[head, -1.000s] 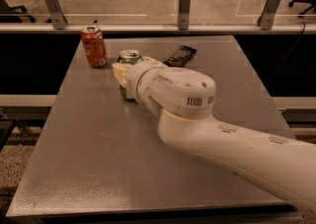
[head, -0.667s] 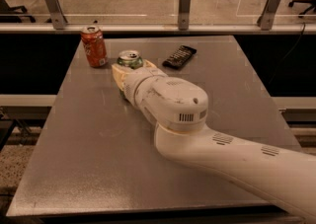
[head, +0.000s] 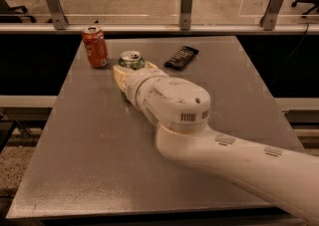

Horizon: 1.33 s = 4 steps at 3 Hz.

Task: Place green can upright

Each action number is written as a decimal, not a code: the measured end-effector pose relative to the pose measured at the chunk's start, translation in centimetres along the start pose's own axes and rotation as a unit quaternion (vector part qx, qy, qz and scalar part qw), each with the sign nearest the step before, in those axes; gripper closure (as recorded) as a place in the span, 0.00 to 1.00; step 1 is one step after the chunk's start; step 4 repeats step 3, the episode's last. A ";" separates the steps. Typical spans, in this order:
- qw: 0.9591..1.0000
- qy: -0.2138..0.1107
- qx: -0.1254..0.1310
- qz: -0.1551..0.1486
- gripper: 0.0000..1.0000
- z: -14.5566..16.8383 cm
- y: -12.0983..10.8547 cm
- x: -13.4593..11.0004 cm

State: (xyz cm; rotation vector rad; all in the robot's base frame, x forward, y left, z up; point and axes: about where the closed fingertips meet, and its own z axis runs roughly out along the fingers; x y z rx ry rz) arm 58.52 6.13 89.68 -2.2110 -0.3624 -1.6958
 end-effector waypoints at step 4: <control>1.000 0.001 0.000 -0.001 0.00 0.0 -0.1 0.1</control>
Offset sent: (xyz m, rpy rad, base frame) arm -0.0002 0.0005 0.0006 -0.0008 -0.0011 0.0005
